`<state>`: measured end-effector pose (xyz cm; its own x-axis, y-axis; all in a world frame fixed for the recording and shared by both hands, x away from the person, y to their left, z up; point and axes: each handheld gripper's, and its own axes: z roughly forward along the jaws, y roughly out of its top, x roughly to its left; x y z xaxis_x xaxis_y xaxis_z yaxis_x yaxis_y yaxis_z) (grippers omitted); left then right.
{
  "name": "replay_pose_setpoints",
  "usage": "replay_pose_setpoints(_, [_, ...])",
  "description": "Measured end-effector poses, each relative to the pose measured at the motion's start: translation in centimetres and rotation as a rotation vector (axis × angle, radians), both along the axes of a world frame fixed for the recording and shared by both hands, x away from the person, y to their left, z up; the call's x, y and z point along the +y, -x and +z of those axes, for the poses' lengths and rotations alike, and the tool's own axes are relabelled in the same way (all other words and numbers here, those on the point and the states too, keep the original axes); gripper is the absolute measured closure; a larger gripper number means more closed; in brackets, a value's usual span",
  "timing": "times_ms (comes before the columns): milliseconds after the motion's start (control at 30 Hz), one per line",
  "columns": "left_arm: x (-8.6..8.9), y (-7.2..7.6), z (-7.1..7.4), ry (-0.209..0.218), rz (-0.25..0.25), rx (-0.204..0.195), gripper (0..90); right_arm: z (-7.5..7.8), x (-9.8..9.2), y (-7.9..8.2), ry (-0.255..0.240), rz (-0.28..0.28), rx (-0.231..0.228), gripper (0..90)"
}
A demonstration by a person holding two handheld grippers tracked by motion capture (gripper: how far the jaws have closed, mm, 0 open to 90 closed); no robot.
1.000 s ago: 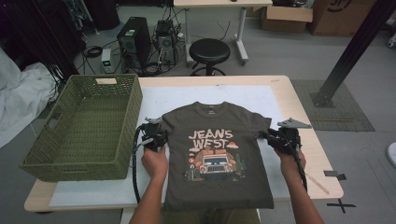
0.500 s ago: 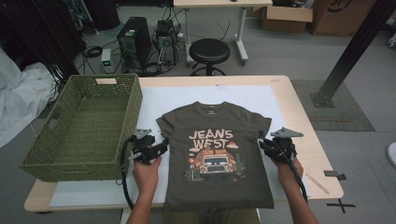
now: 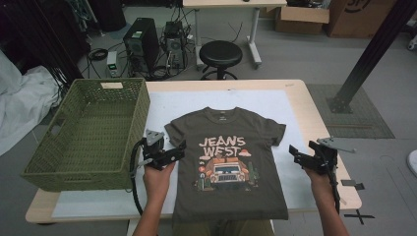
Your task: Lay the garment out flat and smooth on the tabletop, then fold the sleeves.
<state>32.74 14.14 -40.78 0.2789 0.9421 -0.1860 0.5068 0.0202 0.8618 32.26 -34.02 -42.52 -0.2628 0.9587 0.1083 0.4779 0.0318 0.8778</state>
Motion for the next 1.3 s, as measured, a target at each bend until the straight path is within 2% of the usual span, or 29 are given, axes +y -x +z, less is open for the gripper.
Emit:
replay_pose_setpoints(67, [0.0, -0.4, 0.5, -0.001, 0.009, 0.001, 15.7, 0.6, -0.3, -0.5, -0.008, -0.006, 0.008, 14.3])
replay_pose_setpoints(200, [-0.1, -0.9, 1.0, -0.010, 0.016, 0.003, 15.7, 1.5, -0.4, -1.7, -0.017, 0.015, 0.039, 14.4])
replay_pose_setpoints(300, [-0.2, -1.0, 1.1, -0.017, 0.016, 0.004, 15.7, 1.9, -0.2, -2.3, -0.025, 0.017, 0.043, 14.7])
replay_pose_setpoints(500, [-0.3, -0.9, 1.0, -0.036, 0.015, 0.017, 15.7, 1.6, 0.5, -2.8, -0.024, 0.031, 0.059, 15.2])
replay_pose_setpoints(1000, [-0.4, -1.9, 1.4, -0.084, 0.036, 0.030, 15.9, 1.5, 0.3, -3.6, -0.023, 0.016, 0.069, 15.0])
replay_pose_setpoints(1100, [-0.3, -2.2, 1.2, -0.095, 0.046, 0.035, 15.9, 1.4, 0.0, -4.2, -0.042, -0.013, 0.085, 15.6])
replay_pose_setpoints(1200, [-0.2, -2.6, 1.0, -0.104, 0.054, 0.045, 15.9, 1.2, 0.0, -5.3, -0.050, -0.028, 0.109, 19.9])
replay_pose_setpoints(1300, [0.0, -3.1, 0.6, -0.110, 0.064, 0.066, 15.9, 0.9, 0.4, -7.0, -0.050, -0.024, 0.177, 24.6])
